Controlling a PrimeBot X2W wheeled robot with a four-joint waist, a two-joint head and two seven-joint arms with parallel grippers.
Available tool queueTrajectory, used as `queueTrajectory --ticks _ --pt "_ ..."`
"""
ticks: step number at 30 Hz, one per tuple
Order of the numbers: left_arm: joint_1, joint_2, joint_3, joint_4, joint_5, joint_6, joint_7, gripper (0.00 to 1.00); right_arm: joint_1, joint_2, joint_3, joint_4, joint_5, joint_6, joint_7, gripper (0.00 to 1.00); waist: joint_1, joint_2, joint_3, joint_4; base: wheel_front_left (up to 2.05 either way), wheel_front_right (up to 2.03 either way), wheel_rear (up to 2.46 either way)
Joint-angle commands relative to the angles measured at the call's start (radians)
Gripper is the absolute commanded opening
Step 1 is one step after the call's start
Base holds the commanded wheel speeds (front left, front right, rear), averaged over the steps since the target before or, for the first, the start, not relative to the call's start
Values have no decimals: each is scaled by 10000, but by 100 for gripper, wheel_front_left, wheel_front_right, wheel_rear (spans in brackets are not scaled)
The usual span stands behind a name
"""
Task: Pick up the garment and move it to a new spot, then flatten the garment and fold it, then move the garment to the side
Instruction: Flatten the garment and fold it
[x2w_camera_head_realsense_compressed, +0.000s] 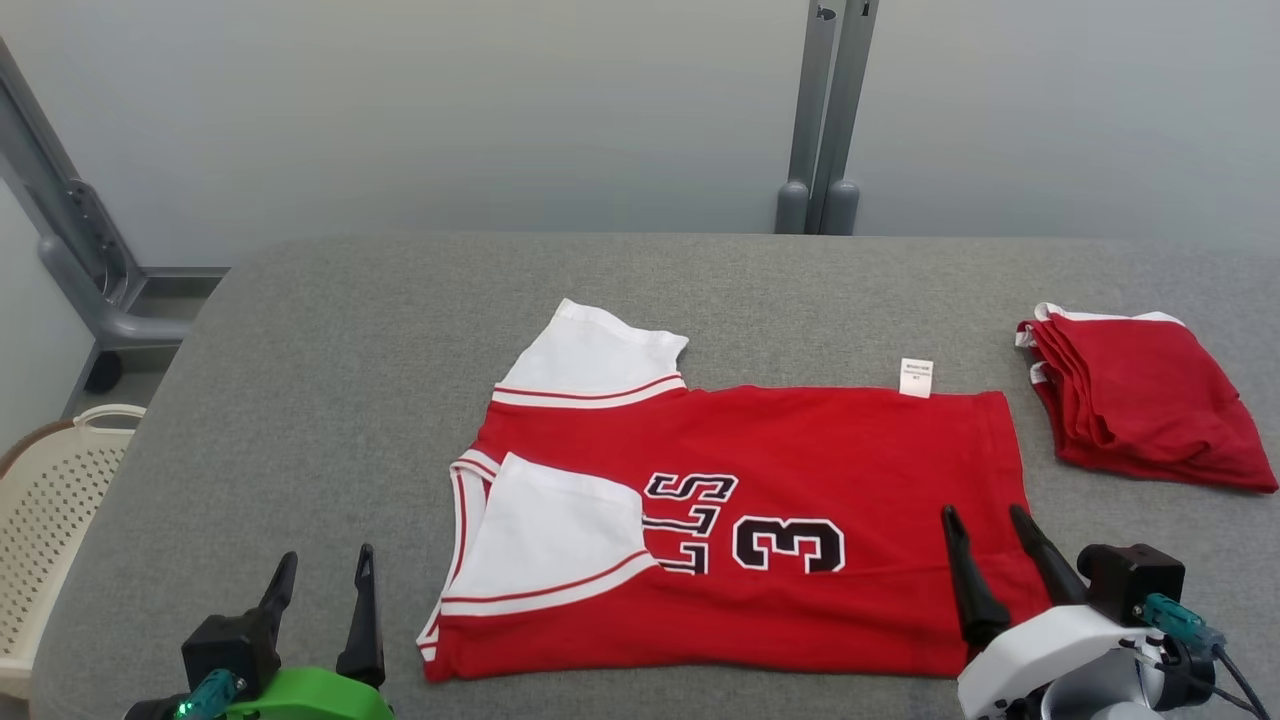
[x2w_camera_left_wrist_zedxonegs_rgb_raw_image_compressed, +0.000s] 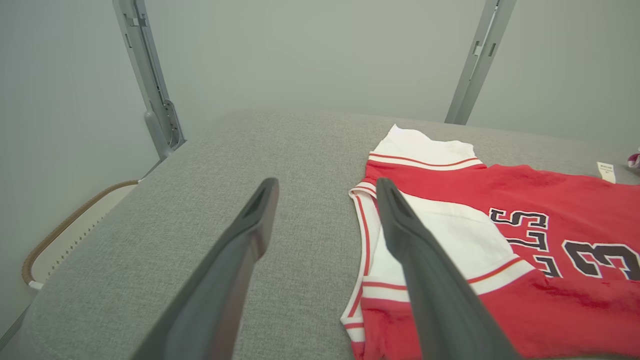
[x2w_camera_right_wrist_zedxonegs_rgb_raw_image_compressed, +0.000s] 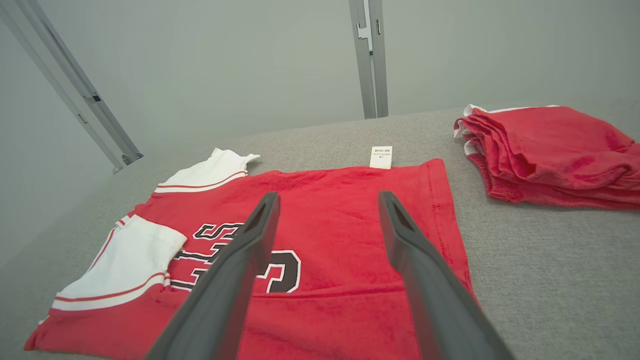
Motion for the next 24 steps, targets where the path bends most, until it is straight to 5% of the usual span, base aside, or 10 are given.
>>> queueTrajectory --ticks 1,24 --pt "43 77 43 38 -40 48 105 100 -98 -19 35 68 -107 -2 -4 100 0 0 -2 -29 0 0 0" --pt "101 195 29 -42 -302 222 431 100 -367 -19 274 799 -266 -2 75 100 0 0 92 -256 0 0 0"
